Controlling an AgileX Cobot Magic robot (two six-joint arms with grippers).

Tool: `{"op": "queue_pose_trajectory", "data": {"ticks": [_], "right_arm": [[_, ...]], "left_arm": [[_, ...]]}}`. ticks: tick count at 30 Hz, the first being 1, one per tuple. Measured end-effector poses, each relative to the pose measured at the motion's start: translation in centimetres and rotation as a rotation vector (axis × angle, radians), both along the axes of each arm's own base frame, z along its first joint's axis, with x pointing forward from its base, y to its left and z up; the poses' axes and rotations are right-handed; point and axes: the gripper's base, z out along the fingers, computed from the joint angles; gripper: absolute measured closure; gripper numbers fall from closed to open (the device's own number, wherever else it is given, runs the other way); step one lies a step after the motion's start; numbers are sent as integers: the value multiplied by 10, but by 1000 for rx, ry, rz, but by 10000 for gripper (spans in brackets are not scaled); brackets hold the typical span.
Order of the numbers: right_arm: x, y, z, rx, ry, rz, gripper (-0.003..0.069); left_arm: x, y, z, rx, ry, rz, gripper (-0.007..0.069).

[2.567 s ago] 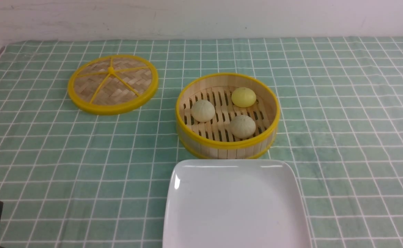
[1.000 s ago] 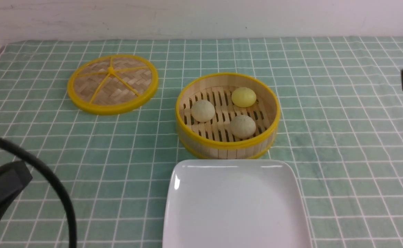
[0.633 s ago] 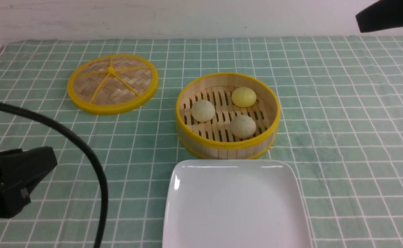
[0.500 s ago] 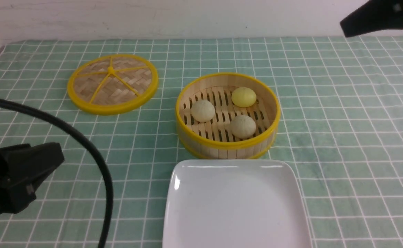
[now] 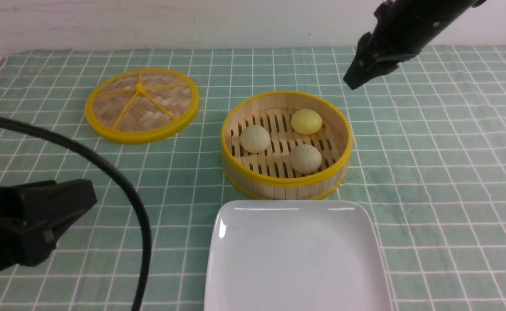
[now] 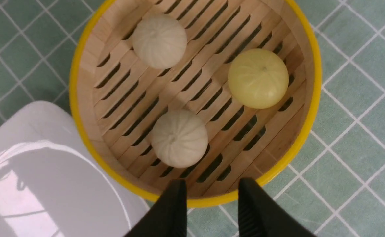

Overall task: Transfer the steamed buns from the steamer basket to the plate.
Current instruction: Use the right arm to grab the steamed stuffed bun that is closest to it

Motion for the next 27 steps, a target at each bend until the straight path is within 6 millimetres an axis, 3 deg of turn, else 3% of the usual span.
{"op": "queue_pose_trajectory", "data": {"ticks": [7,15,27], "right_arm": [[18,30,-43,-48,58,50,416],[20,54,-79,-151,91,105,416],[16,69,-88,-158,104,136,414]], "left_arm": [[33,-3,-5,35,120,-87,221],[50,-5,-4,37,107,-124,221],[52,-4,-4,46,94,-110,221]]}}
